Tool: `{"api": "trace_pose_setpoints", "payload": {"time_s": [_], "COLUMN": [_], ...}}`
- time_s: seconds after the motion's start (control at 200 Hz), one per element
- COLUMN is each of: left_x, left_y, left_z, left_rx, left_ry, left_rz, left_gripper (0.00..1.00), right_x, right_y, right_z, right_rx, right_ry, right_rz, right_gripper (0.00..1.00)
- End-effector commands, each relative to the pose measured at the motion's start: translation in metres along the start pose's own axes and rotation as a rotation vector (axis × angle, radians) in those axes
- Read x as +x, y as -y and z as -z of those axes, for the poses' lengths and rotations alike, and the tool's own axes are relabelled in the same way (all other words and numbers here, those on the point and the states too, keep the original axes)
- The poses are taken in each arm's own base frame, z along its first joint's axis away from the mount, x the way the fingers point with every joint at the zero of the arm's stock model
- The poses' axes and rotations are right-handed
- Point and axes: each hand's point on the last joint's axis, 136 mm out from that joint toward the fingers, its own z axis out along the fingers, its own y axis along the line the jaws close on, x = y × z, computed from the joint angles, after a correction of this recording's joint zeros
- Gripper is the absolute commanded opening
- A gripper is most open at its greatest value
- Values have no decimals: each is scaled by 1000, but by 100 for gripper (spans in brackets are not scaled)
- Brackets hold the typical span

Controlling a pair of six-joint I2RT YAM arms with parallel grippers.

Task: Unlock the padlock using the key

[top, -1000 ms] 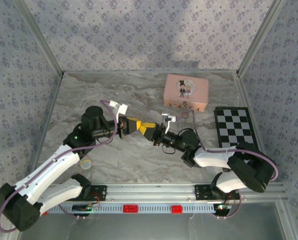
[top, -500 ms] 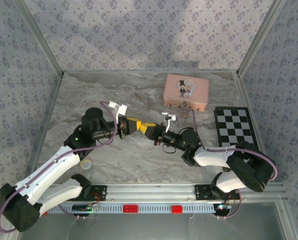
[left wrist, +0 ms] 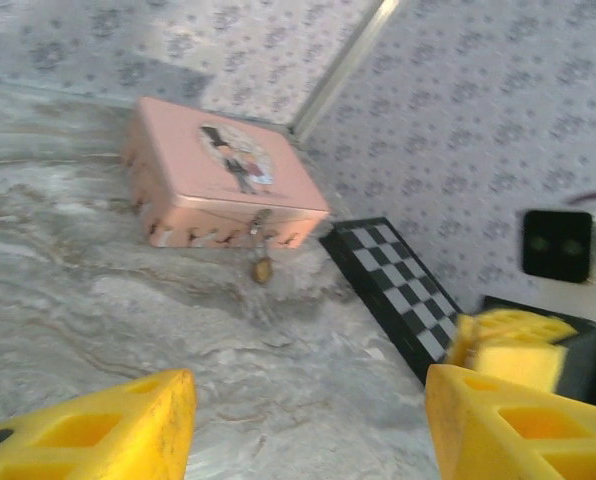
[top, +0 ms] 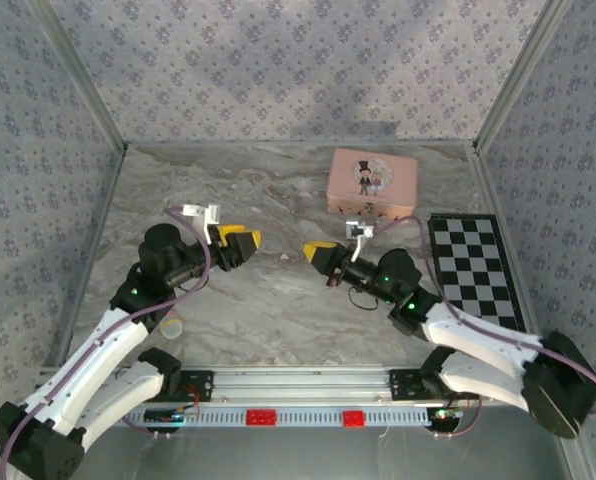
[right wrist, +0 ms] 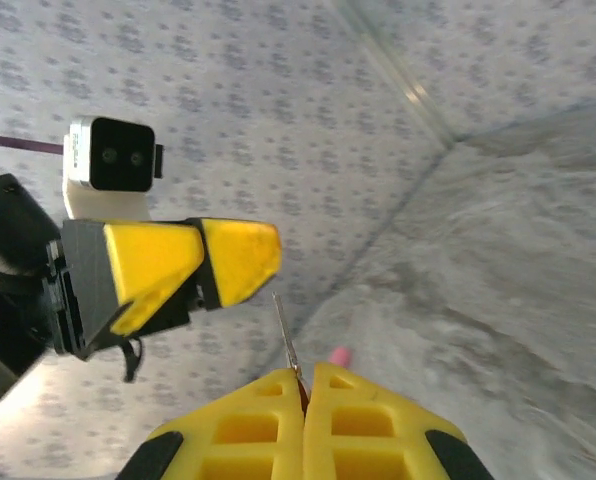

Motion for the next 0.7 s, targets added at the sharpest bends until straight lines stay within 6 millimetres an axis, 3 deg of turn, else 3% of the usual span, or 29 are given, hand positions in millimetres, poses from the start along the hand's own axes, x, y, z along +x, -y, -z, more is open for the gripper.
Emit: {"api": "trace_pose_setpoints", "payload": {"time_s": [0.0, 0.165, 0.27, 0.505, 0.695], "left_x": [8, 23, 32, 66, 100], "left_y": [-30, -41, -30, -21, 11], "left_z": [-14, -55, -88, -177, -242], "left_rx": [-111, -168, -154, -76, 29], "left_ry": [-35, -163, -206, -248, -206], "left_rz": [98, 115, 57, 104, 66], "left_gripper": [62, 60, 61, 62, 64], "right_x": [16, 7, 6, 6, 6], "right_y": [39, 56, 68, 87, 100], "right_z": [26, 69, 94, 136, 165], "right_rx": [252, 409, 499, 611, 678], "right_ry": [-126, -149, -161, -117, -43], "right_rz": [79, 123, 119, 65, 33], "right_gripper": [0, 0, 0, 0, 0]}}
